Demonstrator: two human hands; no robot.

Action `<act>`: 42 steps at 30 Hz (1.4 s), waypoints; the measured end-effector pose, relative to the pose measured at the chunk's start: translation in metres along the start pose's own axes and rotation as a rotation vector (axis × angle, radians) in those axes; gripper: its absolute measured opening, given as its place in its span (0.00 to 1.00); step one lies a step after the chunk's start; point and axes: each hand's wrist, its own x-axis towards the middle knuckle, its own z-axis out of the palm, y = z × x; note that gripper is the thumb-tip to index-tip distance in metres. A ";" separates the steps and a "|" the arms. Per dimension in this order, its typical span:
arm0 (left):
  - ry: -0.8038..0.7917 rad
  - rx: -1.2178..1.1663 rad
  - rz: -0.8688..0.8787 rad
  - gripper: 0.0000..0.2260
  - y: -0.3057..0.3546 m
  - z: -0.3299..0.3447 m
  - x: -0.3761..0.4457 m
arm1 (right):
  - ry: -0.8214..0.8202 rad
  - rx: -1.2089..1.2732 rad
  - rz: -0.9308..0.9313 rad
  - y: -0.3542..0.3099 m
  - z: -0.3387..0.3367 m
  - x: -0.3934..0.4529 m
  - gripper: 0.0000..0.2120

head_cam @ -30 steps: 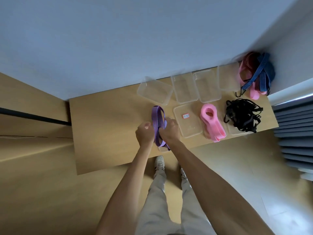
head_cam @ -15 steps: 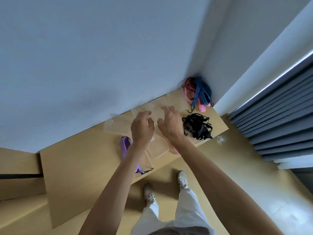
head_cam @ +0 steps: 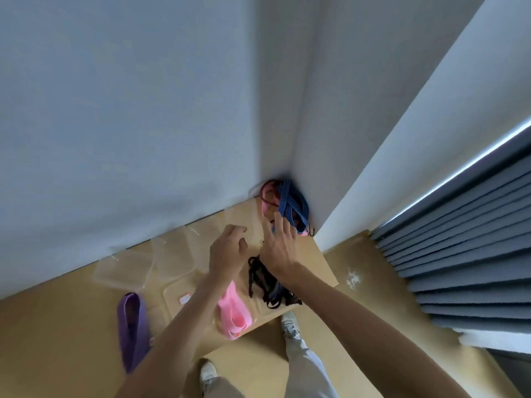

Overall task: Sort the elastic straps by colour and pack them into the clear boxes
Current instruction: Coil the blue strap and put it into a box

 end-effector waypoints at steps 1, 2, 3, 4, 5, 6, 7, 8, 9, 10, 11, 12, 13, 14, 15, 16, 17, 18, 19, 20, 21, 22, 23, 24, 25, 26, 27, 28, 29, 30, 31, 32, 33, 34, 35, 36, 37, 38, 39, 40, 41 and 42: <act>-0.005 0.011 -0.021 0.14 0.003 0.009 0.008 | -0.033 -0.019 -0.019 0.012 0.000 0.012 0.30; -0.019 0.023 -0.035 0.14 0.005 0.018 0.016 | -0.068 -0.039 -0.039 0.024 0.001 0.024 0.29; -0.038 0.043 -0.039 0.14 0.007 0.026 0.022 | -0.101 -0.064 -0.060 0.037 0.002 0.034 0.29; -0.052 0.065 -0.036 0.15 0.009 0.035 0.029 | -0.131 -0.090 -0.083 0.049 0.005 0.043 0.28; -0.059 0.077 -0.028 0.15 0.011 0.044 0.036 | -0.157 -0.114 -0.102 0.063 0.007 0.051 0.28; -0.067 0.077 -0.022 0.15 0.013 0.052 0.044 | -0.177 -0.130 -0.106 0.076 0.011 0.059 0.26; -0.080 0.072 -0.017 0.14 0.015 0.061 0.053 | -0.188 -0.127 -0.085 0.088 0.015 0.067 0.23; -0.097 0.067 -0.013 0.14 0.017 0.069 0.061 | -0.198 -0.108 -0.045 0.099 0.019 0.074 0.20; -0.111 0.065 -0.003 0.14 0.020 0.077 0.069 | -0.217 -0.086 -0.006 0.107 0.021 0.081 0.19; -0.125 0.067 0.013 0.13 0.024 0.084 0.078 | -0.243 -0.071 0.017 0.114 0.024 0.087 0.20; -0.140 0.069 0.028 0.13 0.028 0.091 0.087 | -0.270 -0.062 0.023 0.119 0.027 0.092 0.22; -0.160 0.070 0.035 0.13 0.032 0.097 0.095 | -0.294 -0.057 0.014 0.123 0.031 0.097 0.23; -0.192 0.075 0.033 0.12 0.035 0.103 0.104 | -0.311 -0.050 0.002 0.126 0.033 0.100 0.25; -0.229 0.084 0.025 0.11 0.038 0.108 0.111 | -0.318 -0.033 0.000 0.127 0.037 0.103 0.25; -0.261 0.087 0.012 0.11 0.041 0.113 0.118 | -0.311 0.001 0.020 0.128 0.040 0.104 0.25; -0.283 0.075 -0.005 0.12 0.042 0.117 0.125 | -0.297 0.046 0.064 0.127 0.043 0.105 0.23; -0.294 0.052 -0.019 0.15 0.043 0.121 0.130 | -0.280 0.096 0.119 0.126 0.045 0.107 0.22; -0.299 0.025 -0.034 0.19 0.044 0.125 0.134 | -0.264 0.139 0.166 0.125 0.047 0.108 0.21; -0.299 -0.003 -0.056 0.22 0.044 0.128 0.138 | -0.252 0.167 0.192 0.124 0.048 0.109 0.20; -0.295 -0.034 -0.084 0.23 0.045 0.131 0.142 | -0.242 0.181 0.203 0.123 0.050 0.111 0.21; -0.287 -0.070 -0.113 0.24 0.046 0.134 0.146 | -0.228 0.193 0.209 0.122 0.051 0.112 0.22; -0.278 -0.107 -0.139 0.23 0.047 0.138 0.151 | -0.205 0.214 0.221 0.122 0.051 0.114 0.23; -0.272 -0.140 -0.164 0.22 0.049 0.141 0.155 | -0.177 0.244 0.238 0.123 0.051 0.117 0.25; -0.269 -0.169 -0.197 0.21 0.051 0.143 0.159 | -0.146 0.279 0.259 0.122 0.050 0.119 0.27; -0.260 -0.205 -0.240 0.20 0.053 0.145 0.163 | -0.113 0.313 0.281 0.121 0.049 0.121 0.28; -0.244 -0.251 -0.289 0.17 0.054 0.147 0.166 | -0.079 0.343 0.303 0.120 0.048 0.124 0.28; -0.229 -0.281 -0.331 0.14 0.055 0.148 0.170 | -0.048 0.366 0.331 0.119 0.047 0.127 0.27; -0.221 -0.287 -0.358 0.12 0.055 0.149 0.172 | -0.023 0.386 0.364 0.117 0.047 0.129 0.25; -0.219 -0.275 -0.361 0.10 0.056 0.149 0.175 | -0.012 0.402 0.393 0.116 0.047 0.131 0.23; -0.221 -0.264 -0.351 0.08 0.056 0.149 0.176 | -0.020 0.412 0.408 0.115 0.048 0.133 0.21; -0.217 -0.262 -0.340 0.08 0.056 0.149 0.178 | -0.039 0.417 0.409 0.114 0.049 0.135 0.19; -0.212 -0.269 -0.344 0.07 0.056 0.149 0.180 | -0.058 0.423 0.403 0.114 0.050 0.136 0.16; -0.216 -0.285 -0.373 0.06 0.055 0.150 0.183 | -0.072 0.434 0.395 0.115 0.052 0.137 0.13; -0.229 -0.317 -0.424 0.04 0.055 0.151 0.185 | -0.078 0.449 0.386 0.116 0.053 0.138 0.10; -0.241 -0.370 -0.482 0.03 0.056 0.151 0.187 | -0.076 0.465 0.374 0.118 0.054 0.138 0.09; -0.239 -0.430 -0.537 0.03 0.056 0.152 0.190 | -0.072 0.482 0.362 0.120 0.055 0.139 0.09; -0.223 -0.482 -0.578 0.03 0.055 0.153 0.193 | -0.068 0.499 0.356 0.122 0.055 0.141 0.10; -0.198 -0.516 -0.607 0.03 0.055 0.152 0.196 | -0.063 0.515 0.363 0.123 0.054 0.142 0.12; -0.178 -0.538 -0.626 0.03 0.055 0.151 0.197 | -0.052 0.538 0.385 0.123 0.052 0.143 0.13; -0.160 -0.556 -0.633 0.03 0.055 0.150 0.198 | -0.032 0.580 0.414 0.123 0.050 0.144 0.14; -0.143 -0.579 -0.628 0.04 0.055 0.148 0.198 | 0.000 0.637 0.439 0.122 0.046 0.146 0.16; -0.132 -0.611 -0.623 0.09 0.055 0.146 0.197 | 0.039 0.698 0.454 0.121 0.042 0.147 0.17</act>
